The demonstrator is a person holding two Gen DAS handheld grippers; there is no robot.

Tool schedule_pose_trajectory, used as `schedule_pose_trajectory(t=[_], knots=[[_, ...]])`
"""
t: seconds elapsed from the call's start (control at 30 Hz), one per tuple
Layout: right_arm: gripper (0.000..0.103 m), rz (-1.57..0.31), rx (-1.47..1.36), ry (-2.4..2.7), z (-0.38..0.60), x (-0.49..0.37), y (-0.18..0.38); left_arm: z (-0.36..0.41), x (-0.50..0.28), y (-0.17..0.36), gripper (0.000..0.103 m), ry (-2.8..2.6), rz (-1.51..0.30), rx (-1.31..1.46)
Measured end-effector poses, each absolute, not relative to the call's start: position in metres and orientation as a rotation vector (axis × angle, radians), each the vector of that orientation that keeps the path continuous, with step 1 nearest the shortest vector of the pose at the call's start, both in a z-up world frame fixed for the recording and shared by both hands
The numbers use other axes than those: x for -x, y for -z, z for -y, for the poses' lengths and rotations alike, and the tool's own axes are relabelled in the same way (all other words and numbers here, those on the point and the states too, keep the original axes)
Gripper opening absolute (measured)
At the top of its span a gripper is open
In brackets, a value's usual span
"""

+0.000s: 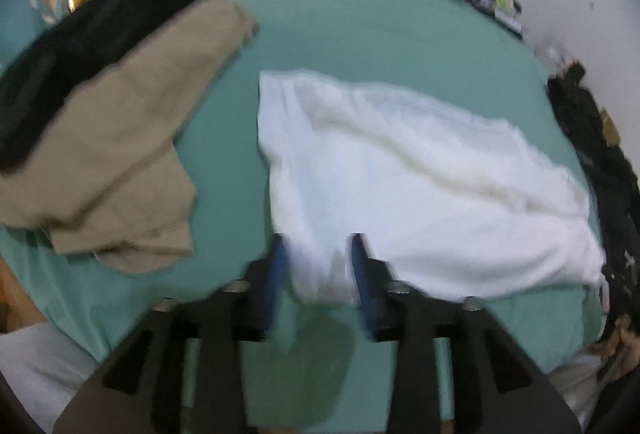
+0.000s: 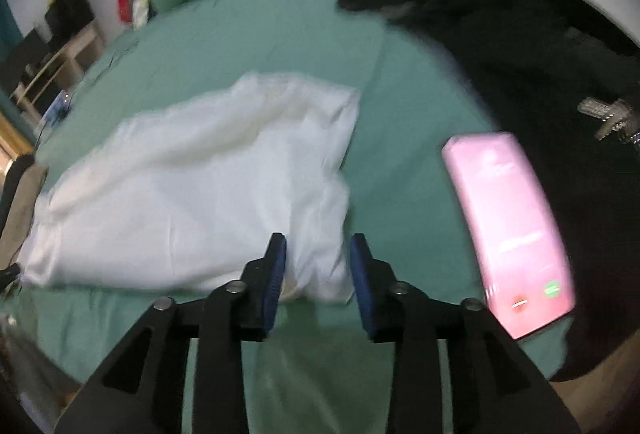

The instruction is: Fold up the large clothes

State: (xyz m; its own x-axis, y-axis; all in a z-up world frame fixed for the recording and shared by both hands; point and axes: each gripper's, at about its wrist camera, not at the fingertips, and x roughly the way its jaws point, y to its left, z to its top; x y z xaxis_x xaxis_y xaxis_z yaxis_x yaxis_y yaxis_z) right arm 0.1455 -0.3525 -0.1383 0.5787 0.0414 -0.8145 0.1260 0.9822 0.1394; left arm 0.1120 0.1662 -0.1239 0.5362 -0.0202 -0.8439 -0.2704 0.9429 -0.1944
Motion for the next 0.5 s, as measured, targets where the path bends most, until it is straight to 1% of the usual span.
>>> schedule_pose_trajectory(t=[0.07, 0.1, 0.13, 0.27, 0.5], knots=[[0.049, -0.853, -0.18, 0.068, 0.352, -0.144, 0.118, -0.159, -0.118, 0.111, 0.049, -0.132, -0.949, 0.31], [0.06, -0.822, -0.172, 0.058, 0.35, -0.146, 0.112, -0.152, -0.123, 0.108, 0.049, -0.11, -0.94, 0.296], [0.067, -0.807, -0.161, 0.038, 0.346, -0.149, 0.11, -0.142, -0.132, 0.106, 0.049, -0.065, -0.943, 0.278], [0.067, -0.858, -0.195, -0.129, 0.327, -0.177, 0.126, -0.108, -0.165, 0.119, 0.049, 0.063, -0.989, 0.299], [0.067, -0.931, -0.426, -0.294, 0.326, -0.233, 0.158, -0.077, -0.21, 0.159, 0.049, 0.15, -1.059, 0.408]])
